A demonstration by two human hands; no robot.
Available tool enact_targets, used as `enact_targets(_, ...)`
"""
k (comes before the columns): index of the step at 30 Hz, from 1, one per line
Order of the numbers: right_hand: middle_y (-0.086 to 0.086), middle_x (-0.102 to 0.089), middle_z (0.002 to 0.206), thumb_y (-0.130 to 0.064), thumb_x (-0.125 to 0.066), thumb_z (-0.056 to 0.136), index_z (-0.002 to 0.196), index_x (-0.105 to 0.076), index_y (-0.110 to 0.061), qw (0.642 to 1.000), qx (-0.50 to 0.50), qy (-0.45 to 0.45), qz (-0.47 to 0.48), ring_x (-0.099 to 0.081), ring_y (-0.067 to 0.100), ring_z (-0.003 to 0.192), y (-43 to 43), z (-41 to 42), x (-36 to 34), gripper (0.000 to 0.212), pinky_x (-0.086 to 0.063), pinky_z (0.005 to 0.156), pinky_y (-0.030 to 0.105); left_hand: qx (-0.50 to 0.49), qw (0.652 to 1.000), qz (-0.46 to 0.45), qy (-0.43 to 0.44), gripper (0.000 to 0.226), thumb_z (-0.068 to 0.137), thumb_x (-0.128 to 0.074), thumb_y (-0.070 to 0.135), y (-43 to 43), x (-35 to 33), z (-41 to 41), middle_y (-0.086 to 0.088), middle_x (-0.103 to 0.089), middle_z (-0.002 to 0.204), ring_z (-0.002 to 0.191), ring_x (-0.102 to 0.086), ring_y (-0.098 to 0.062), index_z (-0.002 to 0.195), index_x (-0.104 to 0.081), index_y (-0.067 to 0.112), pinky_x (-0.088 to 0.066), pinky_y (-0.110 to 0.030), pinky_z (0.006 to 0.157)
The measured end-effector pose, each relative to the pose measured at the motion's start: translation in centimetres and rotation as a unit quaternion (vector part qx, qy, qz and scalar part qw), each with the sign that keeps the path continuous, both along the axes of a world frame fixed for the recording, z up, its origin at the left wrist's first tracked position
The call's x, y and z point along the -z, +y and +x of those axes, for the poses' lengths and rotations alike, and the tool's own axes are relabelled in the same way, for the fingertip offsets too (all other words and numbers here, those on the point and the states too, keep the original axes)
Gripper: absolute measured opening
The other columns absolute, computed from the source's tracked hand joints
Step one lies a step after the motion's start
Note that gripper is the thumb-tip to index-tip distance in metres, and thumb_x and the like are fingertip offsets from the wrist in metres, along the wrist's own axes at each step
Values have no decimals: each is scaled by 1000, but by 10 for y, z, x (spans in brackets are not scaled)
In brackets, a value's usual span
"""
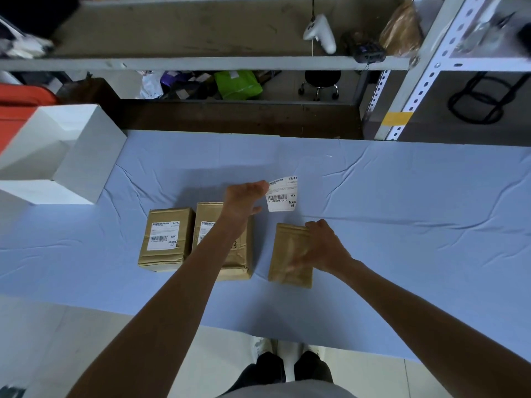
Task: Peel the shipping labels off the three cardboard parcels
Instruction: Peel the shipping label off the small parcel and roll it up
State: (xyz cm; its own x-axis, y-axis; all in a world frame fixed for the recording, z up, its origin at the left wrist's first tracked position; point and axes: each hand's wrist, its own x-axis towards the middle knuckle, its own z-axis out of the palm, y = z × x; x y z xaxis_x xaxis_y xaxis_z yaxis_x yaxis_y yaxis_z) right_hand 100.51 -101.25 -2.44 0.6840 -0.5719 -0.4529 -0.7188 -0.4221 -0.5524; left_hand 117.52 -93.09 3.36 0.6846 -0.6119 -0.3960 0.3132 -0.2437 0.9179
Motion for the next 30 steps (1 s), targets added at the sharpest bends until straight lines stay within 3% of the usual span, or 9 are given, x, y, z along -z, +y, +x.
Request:
enact_targets(2,1,-39,110,-41,-93,47,117,-44,-12,1000,-27,15,-8,-54,25,95,4,-2,6,89,-46,74,32,1,1000,8,1,7,89,-64,17,-1,0,0,-3,-65,92,98,-58,-19,82,-65,18,-45,-42,84)
enact_targets(7,2,-47,96,-17,-79,73,95,-57,-8,998,28,-54,-31,-56,28,86,-3,-3,9,33,-39,69,28,7,1000,11,6,9,88,-66,20,-2,0,4,-5,-67,97,102,-58,-20,91,-67,12,-47,-44,87)
enact_targets(10,5,-48,96,-9,-74,75,90,-57,-6,996,30,-69,-41,-56,29,87,-17,-6,2,23,-42,72,31,10,1000,14,-4,12,88,-66,21,-5,-1,2,-3,-68,96,102,-60,-20,96,-67,11,-49,-43,86)
enact_targets(15,7,-50,102,-11,-76,75,104,-59,-4,998,16,-52,-38,-55,29,95,-30,-7,-3,35,-40,75,30,30,1000,10,-1,2,88,-65,16,-6,0,-5,-2,-66,91,101,-59,-20,89,-67,15,-44,-38,80)
enact_targets(17,11,-53,112,-11,-73,79,116,-58,-3,998,28,-47,-32,-55,31,104,-31,-8,-2,42,-45,85,36,30,999,16,-2,2,88,-65,14,-7,0,-8,-2,-65,91,100,-57,-19,90,-66,15,-42,-36,78)
enact_targets(21,16,-51,127,-1,-44,95,141,-40,-7,995,51,-20,-86,-51,34,120,-30,-12,0,47,-41,98,38,43,999,22,-6,18,89,-64,13,-8,-1,-13,-5,-63,92,97,-54,-18,107,-65,9,-40,-35,77)
enact_targets(24,15,-57,124,-10,-42,99,142,-41,-8,982,119,-115,-88,-55,33,118,-31,-9,-8,42,-44,100,41,45,999,28,-8,15,89,-63,13,-9,-2,-13,-9,-62,100,98,-54,-18,104,-65,10,-41,-37,80)
enact_targets(27,8,-63,107,-25,-52,98,132,-50,-11,942,221,-250,37,-65,32,101,-31,0,-26,37,-55,86,41,51,998,35,-3,4,90,-62,12,-13,-2,-13,-8,-63,95,97,-56,-19,88,-64,15,-47,-41,84)
enact_targets(30,5,-63,107,-20,-69,87,135,-38,-20,921,205,-306,126,-68,28,91,-29,9,-41,57,-61,77,32,47,998,37,7,12,91,-61,10,-18,1,-15,-7,-65,87,93,-60,-22,80,-63,14,-52,-43,88)
